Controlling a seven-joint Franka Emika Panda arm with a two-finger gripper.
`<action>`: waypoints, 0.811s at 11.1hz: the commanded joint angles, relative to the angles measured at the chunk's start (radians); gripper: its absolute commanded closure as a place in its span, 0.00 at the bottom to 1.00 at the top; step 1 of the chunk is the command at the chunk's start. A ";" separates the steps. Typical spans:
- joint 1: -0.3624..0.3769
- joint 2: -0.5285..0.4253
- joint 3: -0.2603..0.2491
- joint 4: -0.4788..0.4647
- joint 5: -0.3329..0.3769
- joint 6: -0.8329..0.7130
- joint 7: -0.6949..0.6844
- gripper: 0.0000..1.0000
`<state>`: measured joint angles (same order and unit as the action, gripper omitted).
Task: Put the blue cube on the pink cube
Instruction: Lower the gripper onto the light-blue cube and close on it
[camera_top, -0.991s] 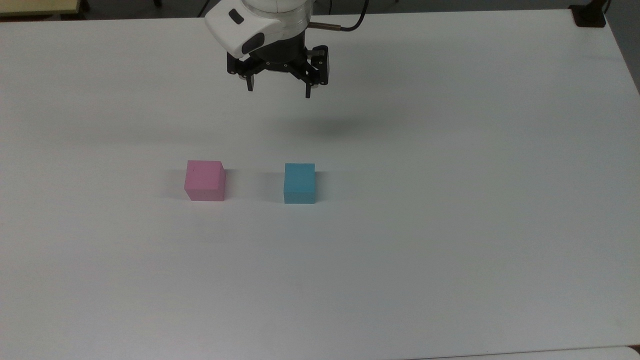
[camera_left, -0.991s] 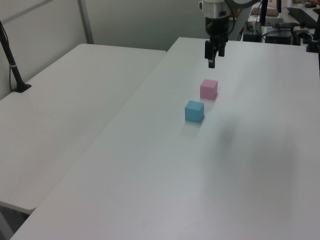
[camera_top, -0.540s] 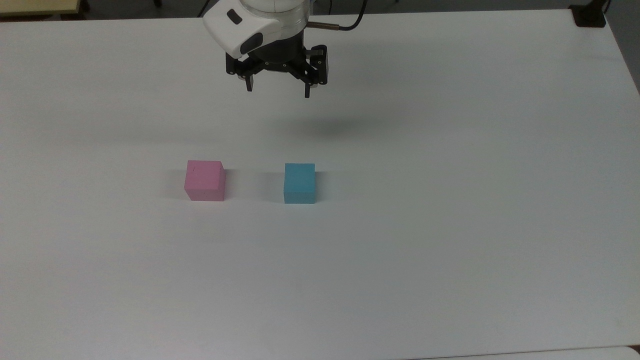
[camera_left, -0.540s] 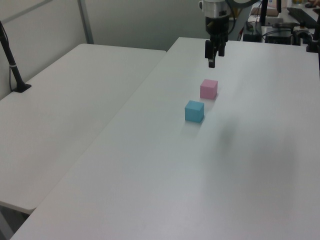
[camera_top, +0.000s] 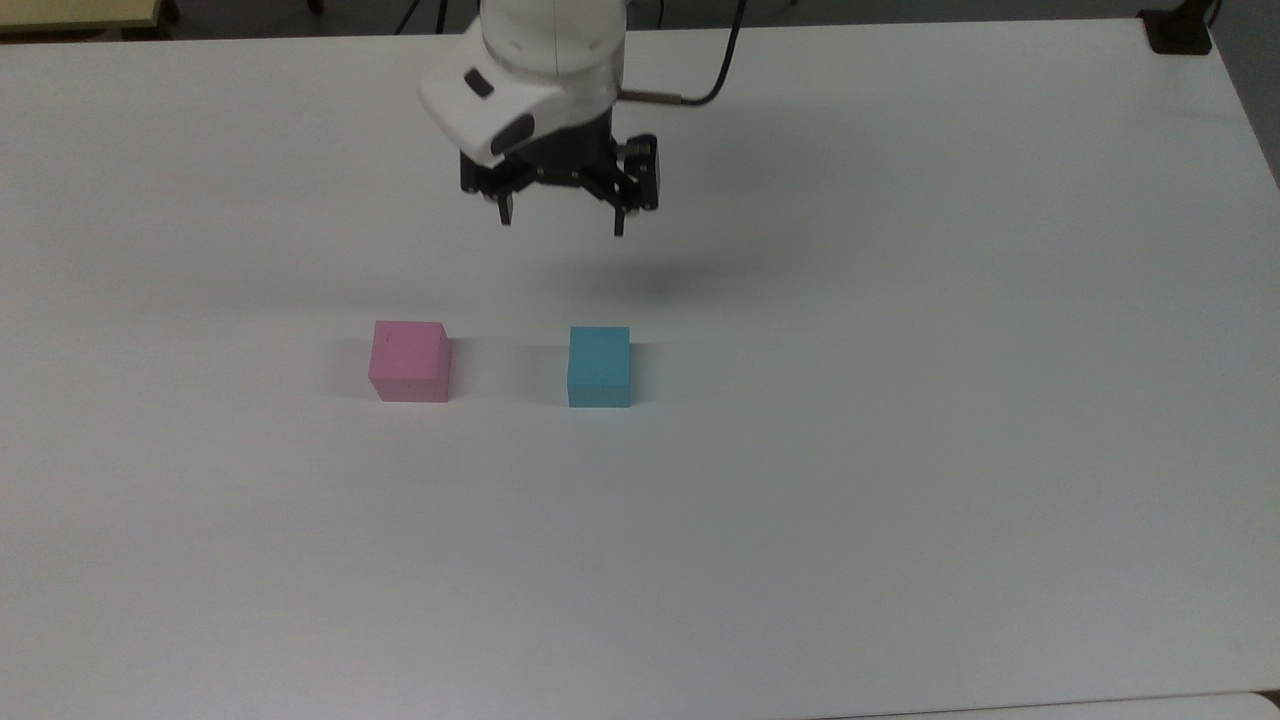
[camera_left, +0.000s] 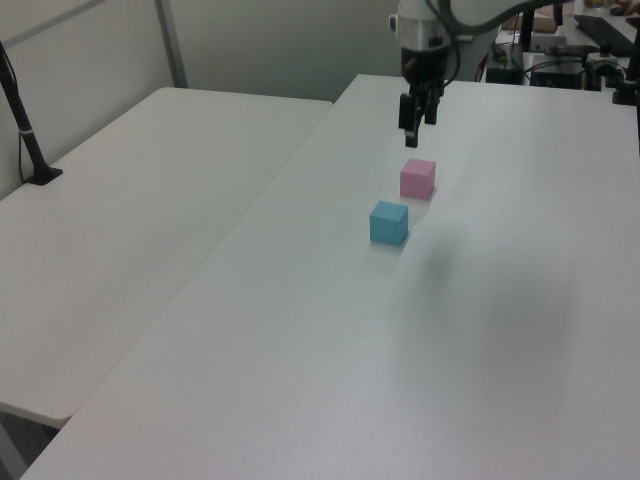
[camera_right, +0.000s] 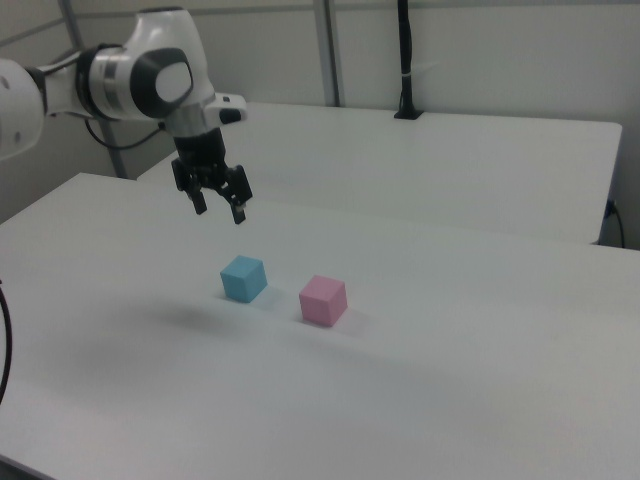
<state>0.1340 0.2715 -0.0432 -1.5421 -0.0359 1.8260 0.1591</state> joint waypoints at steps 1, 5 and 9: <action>0.010 0.095 -0.001 -0.009 0.021 0.100 -0.026 0.00; 0.050 0.222 -0.001 -0.010 0.005 0.231 0.002 0.00; 0.045 0.271 -0.001 -0.010 -0.059 0.245 -0.007 0.21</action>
<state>0.1748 0.5303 -0.0357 -1.5505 -0.0710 2.0562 0.1601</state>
